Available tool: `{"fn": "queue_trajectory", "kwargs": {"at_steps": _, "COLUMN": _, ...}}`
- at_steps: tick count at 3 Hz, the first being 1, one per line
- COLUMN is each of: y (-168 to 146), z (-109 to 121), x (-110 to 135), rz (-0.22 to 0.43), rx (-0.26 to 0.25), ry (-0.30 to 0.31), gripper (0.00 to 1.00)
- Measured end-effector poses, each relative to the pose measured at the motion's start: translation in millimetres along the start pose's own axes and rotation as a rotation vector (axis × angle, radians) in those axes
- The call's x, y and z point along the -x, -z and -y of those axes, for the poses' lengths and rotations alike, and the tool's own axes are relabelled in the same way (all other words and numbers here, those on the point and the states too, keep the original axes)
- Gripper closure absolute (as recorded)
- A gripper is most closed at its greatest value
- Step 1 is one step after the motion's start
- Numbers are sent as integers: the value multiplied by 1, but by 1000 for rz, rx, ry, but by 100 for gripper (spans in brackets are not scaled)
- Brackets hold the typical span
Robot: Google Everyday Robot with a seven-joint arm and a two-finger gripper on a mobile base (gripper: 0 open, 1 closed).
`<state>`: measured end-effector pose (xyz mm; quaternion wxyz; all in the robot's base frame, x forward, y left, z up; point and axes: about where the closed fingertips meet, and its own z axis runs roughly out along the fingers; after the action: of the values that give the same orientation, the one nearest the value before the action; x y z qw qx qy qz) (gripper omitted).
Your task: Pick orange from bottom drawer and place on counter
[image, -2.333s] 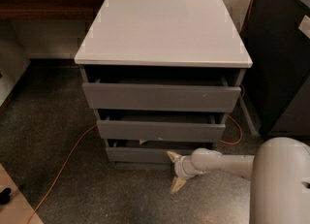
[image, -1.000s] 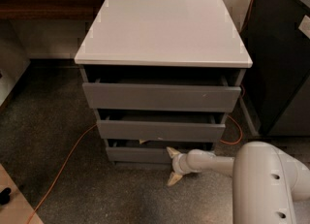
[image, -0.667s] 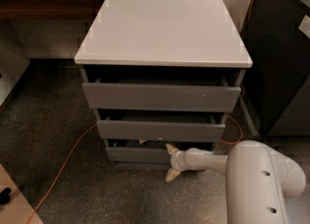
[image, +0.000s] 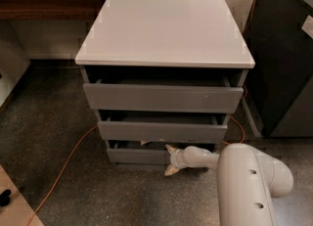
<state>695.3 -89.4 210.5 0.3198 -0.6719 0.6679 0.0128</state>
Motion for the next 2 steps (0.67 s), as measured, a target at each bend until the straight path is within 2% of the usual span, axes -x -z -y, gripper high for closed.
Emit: {"fn": "queue_trajectory", "kwargs": {"at_steps": 2, "y": -12, "z": 1, "x": -15, "rz": -11, "rx": 7, "ry": -39, "gripper": 62}}
